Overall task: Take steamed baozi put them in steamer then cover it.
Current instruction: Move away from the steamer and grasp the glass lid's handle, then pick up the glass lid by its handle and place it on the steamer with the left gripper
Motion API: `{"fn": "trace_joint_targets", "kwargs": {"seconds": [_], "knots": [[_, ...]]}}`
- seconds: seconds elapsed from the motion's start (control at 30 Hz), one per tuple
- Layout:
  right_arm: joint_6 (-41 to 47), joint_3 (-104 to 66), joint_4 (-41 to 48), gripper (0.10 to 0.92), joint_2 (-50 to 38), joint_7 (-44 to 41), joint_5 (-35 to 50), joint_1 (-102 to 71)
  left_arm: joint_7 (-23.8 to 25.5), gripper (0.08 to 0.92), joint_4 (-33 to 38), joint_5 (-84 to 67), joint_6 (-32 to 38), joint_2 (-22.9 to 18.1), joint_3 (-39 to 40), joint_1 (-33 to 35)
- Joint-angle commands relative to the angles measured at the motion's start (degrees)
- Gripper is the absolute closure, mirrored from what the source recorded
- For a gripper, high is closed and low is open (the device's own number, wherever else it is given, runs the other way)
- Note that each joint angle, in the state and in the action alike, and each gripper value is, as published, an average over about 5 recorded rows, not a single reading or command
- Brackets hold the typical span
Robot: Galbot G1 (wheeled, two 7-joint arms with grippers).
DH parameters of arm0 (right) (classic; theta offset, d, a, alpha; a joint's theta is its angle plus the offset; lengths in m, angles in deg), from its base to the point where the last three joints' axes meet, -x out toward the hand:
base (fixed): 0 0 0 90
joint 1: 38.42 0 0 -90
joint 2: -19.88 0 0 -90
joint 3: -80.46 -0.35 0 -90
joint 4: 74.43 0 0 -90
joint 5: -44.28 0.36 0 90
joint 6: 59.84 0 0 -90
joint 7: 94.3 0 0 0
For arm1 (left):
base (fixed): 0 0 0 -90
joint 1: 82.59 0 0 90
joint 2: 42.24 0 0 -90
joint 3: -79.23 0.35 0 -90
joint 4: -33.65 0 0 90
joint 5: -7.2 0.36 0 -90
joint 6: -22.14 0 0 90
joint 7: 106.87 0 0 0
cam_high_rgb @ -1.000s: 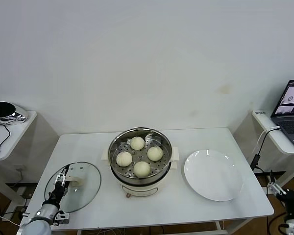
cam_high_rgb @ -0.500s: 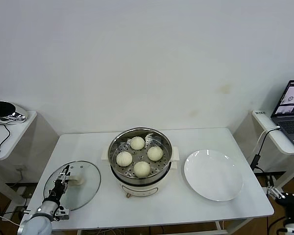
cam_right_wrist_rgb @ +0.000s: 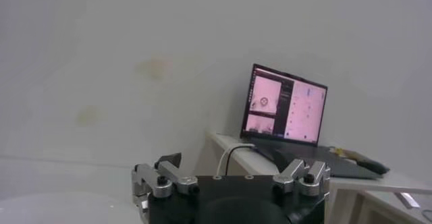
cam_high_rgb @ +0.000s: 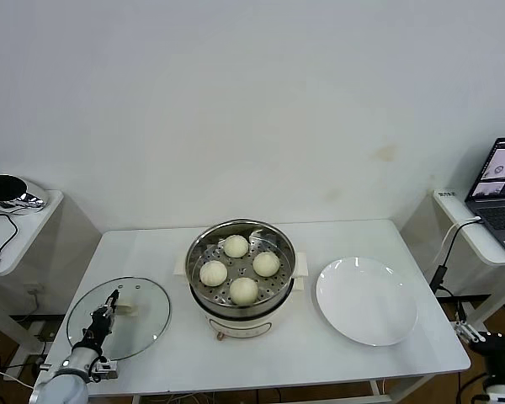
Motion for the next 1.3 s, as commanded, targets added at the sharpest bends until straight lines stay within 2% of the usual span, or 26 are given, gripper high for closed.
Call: {"fn": "trace_joint_targets", "kwargs": {"seconds": [0.03,0.3,0.5,0.67,0.77,0.87,0.97,1.1,1.3], "knots": [[-0.02,0.73,-0.46,0.203,-0.09,-0.03,-0.3,-0.1,0.14,0.861,11.27,-4.66,-3.08,-0.16,-4.39,8.41],[-0.26,2.6,-1.79,0.203,-0.28,-0.11,-0.94,-0.44,4.24,0.861,30.75,-14.44,-15.49,-0.57,-13.64,17.94],[-0.87,4.99,-2.25,0.203,0.17,-0.1,-2.73,-0.63,9.33,0.861,41.44,-21.64,-21.28,3.29,-14.84,19.57],[-1.61,7.57,-2.7,0.203,1.35,0.2,-5.57,-0.67,12.12,0.861,47.38,-22.67,-25.45,9.94,-7.52,16.49],[-1.98,9.01,-2.96,0.203,2.4,0.48,-7.76,-0.78,12.04,0.861,45.54,-21.11,-26.12,13.7,1.03,10.23],[-1.91,10.17,-3.34,0.203,3.61,0.87,-10.17,-0.86,13.04,0.861,42.34,-19.86,-28.32,15.36,11.1,1.2],[-1.62,11.1,-3.4,0.203,4.85,1.33,-12.45,-0.48,15.59,0.861,40.12,-18.91,-32.26,13.83,20.36,-7.12],[-1.49,11.85,-2.84,0.203,5.91,2.06,-15.24,0.44,21.07,0.861,37.15,-12.69,-37.63,7.48,28.99,-16.44],[-1.31,12.4,-2.37,0.203,6.29,2.5,-16.45,1.37,27.77,0.861,32.86,-0.96,-41.48,-2.26,34.5,-22.7]]}}
